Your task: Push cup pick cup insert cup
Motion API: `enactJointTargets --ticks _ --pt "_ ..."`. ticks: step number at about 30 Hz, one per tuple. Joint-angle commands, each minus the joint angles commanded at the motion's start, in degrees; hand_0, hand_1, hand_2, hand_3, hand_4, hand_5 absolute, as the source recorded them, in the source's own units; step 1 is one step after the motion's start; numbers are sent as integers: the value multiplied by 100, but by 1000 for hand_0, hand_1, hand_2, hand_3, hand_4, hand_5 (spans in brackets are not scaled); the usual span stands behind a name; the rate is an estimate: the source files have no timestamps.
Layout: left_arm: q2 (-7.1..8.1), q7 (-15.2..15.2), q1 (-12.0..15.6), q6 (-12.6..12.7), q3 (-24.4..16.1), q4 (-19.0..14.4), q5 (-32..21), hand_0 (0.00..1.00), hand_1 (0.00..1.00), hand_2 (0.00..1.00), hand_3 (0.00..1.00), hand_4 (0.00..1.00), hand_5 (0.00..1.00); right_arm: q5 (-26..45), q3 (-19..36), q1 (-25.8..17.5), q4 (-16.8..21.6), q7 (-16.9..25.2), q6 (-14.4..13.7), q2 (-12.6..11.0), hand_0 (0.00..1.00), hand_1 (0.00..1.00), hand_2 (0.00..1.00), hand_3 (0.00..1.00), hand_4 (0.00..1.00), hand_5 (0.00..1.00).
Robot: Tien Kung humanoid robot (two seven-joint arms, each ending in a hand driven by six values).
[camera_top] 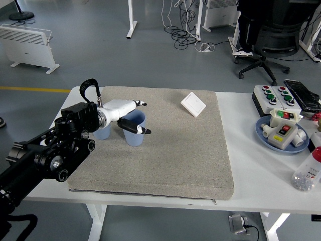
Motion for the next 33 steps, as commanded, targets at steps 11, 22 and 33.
enactJointTargets --ticks 11,22,33 --pt "-90 -20 -155 -77 22 299 299 888 903 998 998 973 655 21 -29 60 0 8 5 -17 752 626 629 560 74 435" --pt "-168 -217 -191 47 66 632 261 811 832 950 987 844 441 11 -26 94 0 10 0 -27 752 627 627 560 74 435" --pt "-237 -234 -242 192 89 889 474 792 817 941 948 803 389 16 -34 123 0 19 -5 -34 752 627 627 560 74 436"
